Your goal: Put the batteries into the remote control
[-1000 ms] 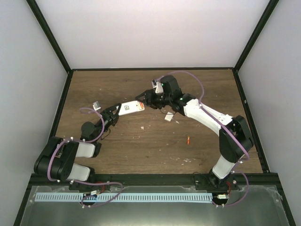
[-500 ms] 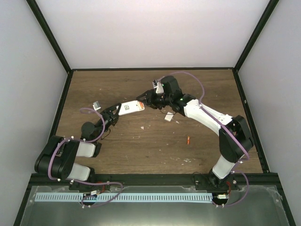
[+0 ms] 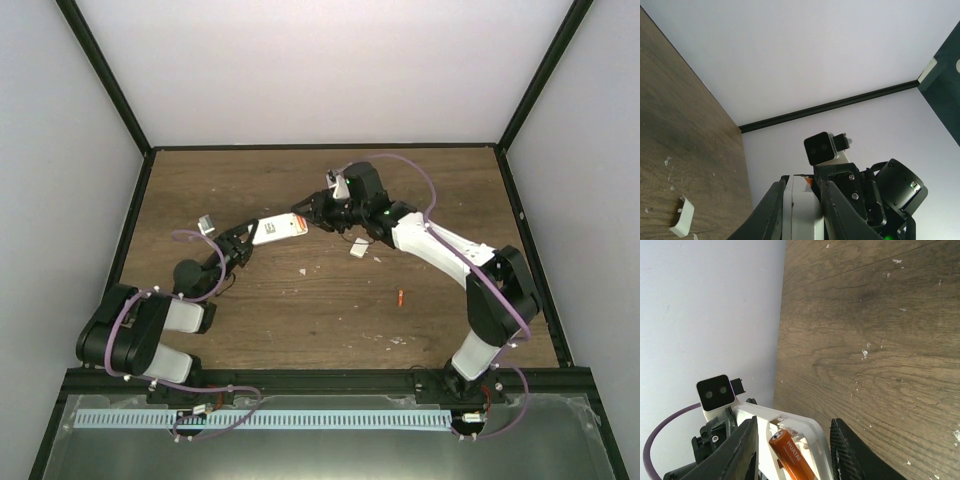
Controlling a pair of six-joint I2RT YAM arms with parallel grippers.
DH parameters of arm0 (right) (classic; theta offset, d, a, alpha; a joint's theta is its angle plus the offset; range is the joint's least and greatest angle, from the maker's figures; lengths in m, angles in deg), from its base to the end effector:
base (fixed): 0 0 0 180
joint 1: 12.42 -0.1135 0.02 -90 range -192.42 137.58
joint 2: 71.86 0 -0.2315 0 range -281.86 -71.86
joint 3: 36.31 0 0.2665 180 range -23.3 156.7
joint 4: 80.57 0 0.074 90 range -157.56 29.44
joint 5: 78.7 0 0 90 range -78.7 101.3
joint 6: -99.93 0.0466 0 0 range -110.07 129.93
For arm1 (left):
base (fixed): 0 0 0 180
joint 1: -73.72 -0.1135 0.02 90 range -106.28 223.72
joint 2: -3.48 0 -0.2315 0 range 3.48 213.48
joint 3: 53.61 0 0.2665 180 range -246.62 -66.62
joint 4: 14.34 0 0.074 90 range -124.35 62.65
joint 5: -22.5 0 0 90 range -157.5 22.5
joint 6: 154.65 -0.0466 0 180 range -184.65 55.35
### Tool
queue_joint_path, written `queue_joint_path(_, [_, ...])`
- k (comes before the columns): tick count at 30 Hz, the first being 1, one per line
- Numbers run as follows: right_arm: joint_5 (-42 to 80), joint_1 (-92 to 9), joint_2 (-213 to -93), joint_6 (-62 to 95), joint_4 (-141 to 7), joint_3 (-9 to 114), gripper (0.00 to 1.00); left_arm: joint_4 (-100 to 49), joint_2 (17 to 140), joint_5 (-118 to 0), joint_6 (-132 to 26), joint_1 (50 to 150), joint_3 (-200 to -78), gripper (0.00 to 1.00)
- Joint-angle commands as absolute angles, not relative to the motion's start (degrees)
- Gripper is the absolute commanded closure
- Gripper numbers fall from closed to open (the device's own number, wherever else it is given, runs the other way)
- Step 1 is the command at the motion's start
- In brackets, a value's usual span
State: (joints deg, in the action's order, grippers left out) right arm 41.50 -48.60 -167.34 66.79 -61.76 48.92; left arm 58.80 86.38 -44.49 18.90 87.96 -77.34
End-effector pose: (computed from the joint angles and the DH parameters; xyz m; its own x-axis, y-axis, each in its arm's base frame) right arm 0.3125 0.2576 0.2410 -0.9387 0.2100 -0.2733 -0.1447 0.4796 0.8655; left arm 0.2295 -0.0770 0.1426 -0.5640 -0.8005 -0.2028 0.2993 0.0307 -0.9537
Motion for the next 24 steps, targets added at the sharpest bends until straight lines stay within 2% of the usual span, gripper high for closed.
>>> queue_joint_path(1, [42.52,-48.46,-164.43,68.20,-65.73,48.57,0.69,64.40,87.31,-43.99,17.70,88.02,-77.59,1.00])
queue_joint_path(15, [44.11,-48.39,-164.37,66.16,-64.55,48.07,0.77,64.41,87.07,-44.93,17.61,87.98,-77.71,1.00])
queue_joint_path(24, [44.59,-48.45,-163.53,65.34,-64.84,46.16,0.78,64.49,87.11,-45.69,17.95,88.01,-77.64,1.00])
